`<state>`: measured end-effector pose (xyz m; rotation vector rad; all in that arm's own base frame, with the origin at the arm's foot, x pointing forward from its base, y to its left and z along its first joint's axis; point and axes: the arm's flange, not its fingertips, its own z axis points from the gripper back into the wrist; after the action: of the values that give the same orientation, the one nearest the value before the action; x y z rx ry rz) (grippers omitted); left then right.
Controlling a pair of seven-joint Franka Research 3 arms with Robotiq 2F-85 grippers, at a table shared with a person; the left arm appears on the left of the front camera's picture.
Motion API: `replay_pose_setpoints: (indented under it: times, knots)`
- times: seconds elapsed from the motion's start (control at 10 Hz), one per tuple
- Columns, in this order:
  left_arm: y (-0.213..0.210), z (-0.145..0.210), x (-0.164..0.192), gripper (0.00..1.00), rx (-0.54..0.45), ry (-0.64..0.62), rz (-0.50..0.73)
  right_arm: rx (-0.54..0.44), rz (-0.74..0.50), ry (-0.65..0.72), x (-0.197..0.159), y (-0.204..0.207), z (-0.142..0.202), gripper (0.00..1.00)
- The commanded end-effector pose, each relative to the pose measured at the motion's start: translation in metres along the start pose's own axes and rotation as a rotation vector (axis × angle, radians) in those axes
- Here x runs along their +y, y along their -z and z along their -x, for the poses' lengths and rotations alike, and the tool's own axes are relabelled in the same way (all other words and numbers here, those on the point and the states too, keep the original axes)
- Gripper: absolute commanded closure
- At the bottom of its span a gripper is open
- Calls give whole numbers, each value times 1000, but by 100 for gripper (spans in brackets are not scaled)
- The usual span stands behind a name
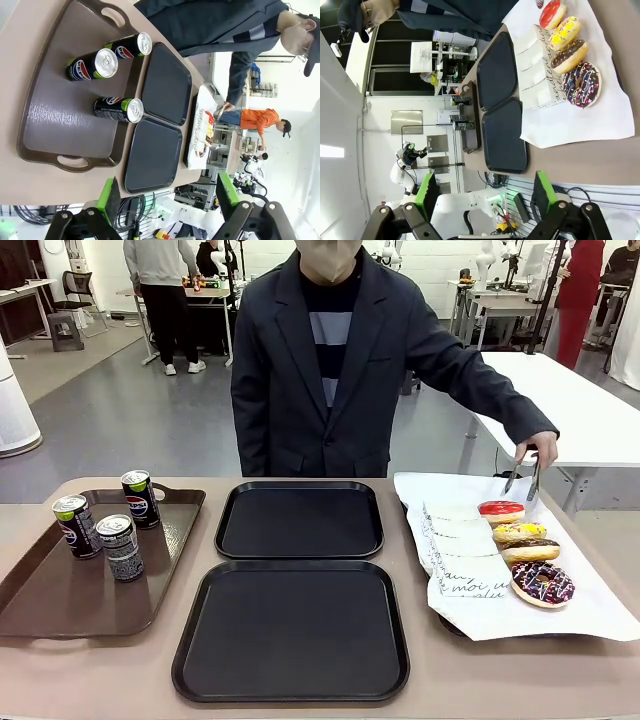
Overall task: Set up donuts and drinks on trays.
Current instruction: Pick up one Pepsi coke and place it on the Flat Tray.
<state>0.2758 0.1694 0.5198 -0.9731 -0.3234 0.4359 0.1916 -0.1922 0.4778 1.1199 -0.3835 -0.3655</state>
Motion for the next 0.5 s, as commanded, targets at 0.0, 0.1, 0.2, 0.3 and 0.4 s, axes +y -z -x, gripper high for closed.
replay_pose_setpoints:
  times: [0.0,0.1,0.2,0.3,0.4]
  knots:
    - [0,-1,-1,0,-3,4,22,-2,-21,-19,0,-1,-1,0]
    - [0,0,0,0,0,0,0,-2,-21,-19,0,-1,-1,0]
    - [6,-1,-24,0,-53,19,-192,-2,-21,-19,0,-1,-1,0]
    - [19,-5,-53,0,-38,118,-353,-2,-21,-19,0,-1,-1,0]
    - [37,-12,-82,0,-21,213,-510,-2,-21,-19,0,-1,-1,0]
